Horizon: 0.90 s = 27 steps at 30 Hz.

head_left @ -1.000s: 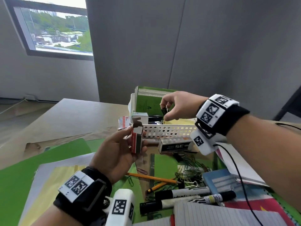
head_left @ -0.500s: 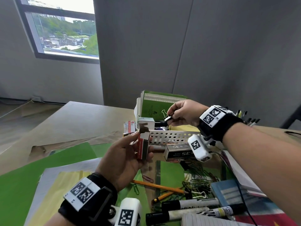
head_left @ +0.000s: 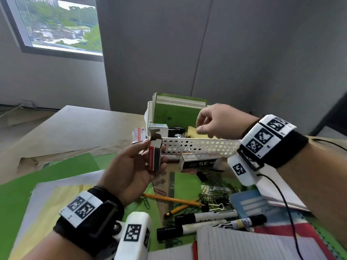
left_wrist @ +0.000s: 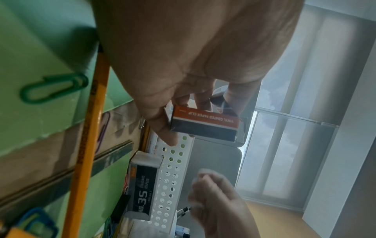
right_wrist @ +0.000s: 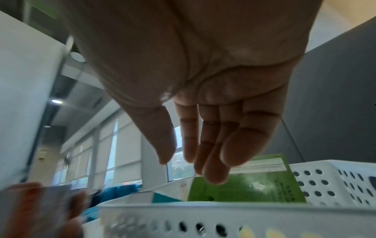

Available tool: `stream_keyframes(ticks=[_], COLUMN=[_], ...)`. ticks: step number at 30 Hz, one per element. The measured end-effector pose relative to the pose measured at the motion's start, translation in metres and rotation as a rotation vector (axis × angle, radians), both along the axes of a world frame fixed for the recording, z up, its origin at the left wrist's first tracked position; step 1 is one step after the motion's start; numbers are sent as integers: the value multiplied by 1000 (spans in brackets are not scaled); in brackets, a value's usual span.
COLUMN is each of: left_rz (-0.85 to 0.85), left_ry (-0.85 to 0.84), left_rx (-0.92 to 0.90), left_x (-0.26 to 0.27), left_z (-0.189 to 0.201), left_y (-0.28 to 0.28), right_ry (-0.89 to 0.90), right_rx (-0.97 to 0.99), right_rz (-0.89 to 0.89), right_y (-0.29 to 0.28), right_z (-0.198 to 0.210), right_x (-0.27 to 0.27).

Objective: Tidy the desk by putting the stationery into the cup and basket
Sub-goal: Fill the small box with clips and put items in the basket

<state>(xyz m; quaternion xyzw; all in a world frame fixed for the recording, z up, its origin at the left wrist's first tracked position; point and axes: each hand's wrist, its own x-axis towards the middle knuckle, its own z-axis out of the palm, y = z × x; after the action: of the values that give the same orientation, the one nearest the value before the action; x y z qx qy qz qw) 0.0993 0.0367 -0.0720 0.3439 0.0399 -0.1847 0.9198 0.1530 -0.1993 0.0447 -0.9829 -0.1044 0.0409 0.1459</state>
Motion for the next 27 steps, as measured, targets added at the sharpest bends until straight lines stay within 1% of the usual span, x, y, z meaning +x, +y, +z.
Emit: stream_keyframes(ticks=[2,4,5,7,10,17,20,23,25,27], left_rz=[-3,-15,-24,-38,-54,-76,-101,-159,-210,-246], left_ry=[0,-5,-12,-18,-23,-11,-20,-69,-123,-174], left_rx=[0,11,19,32,46,42,45,51,71,88], left_x=[-1,0,0,0,-2,-3,-3,-3,-4,-3], left_z=[0,-1,-1,-1,1,1,-1,-3,-4,-5], left_y=[-1,0,0,0,-1,-2,-1,1,4,5], right_ry=[128,263,298,334,323,302,312,270,184,67], right_rx=[-87,-243,-323,-447,-485,-332,-253,-69,99,300], right_rz=[26,8,3,7,57,131,128,76,42,45], right_y=[-5,-11,-14,-19,-18,-8,-8,-11,-11,-8], right_z=[-3,-12,-18,-31,-48,-67,-64,-45,-27,-11], right_x=[-28,-45,-49,-54,-55,-55,-55,-56,-61,-70])
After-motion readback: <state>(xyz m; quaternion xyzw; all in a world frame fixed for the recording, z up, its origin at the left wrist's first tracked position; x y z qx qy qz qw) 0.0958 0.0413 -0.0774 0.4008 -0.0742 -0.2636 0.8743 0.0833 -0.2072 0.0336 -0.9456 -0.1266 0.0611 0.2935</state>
